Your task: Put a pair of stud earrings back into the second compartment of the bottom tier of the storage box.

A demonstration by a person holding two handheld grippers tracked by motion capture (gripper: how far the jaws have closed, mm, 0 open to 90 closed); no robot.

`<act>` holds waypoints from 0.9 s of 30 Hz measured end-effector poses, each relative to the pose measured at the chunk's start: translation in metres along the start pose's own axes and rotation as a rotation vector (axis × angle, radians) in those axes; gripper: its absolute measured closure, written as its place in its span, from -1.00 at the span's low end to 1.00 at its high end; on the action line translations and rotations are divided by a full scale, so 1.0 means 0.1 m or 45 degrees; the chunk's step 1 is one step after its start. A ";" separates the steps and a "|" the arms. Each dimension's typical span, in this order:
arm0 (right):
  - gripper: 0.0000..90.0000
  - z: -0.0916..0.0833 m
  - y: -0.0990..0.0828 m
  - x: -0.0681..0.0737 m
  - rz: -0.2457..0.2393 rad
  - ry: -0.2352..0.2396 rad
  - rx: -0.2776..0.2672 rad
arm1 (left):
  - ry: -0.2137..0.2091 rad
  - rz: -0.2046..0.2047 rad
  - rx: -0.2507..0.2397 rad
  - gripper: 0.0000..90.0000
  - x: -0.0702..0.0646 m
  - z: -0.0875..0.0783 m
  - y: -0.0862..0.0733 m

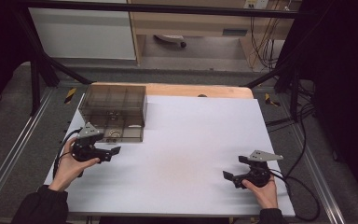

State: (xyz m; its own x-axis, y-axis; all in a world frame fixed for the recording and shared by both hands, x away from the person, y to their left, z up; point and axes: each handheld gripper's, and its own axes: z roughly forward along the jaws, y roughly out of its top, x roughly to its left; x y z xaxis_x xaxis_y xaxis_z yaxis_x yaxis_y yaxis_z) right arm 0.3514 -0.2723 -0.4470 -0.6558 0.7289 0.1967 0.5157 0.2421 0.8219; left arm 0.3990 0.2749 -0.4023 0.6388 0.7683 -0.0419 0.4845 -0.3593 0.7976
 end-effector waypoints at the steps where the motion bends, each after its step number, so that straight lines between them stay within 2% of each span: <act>1: -0.99 0.00 0.00 0.00 -0.001 0.000 0.001 | -0.004 -0.001 -0.003 -0.84 -0.02 0.00 -0.03; 11: -0.99 0.00 0.00 0.00 0.002 -0.001 0.005 | -0.017 0.011 -0.044 -0.85 -0.08 -0.03 -0.29; 27: -0.99 0.01 -0.01 0.01 0.001 -0.003 0.018 | -0.009 0.036 -0.044 -0.85 -0.03 -0.06 -0.59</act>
State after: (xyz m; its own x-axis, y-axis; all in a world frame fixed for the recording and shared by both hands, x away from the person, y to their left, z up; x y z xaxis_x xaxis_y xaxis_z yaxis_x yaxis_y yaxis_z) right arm 0.3501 -0.2712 -0.4482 -0.6543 0.7304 0.1960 0.5237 0.2508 0.8142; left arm 0.3648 0.2965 -0.4454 0.6562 0.7542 -0.0235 0.4456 -0.3622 0.8187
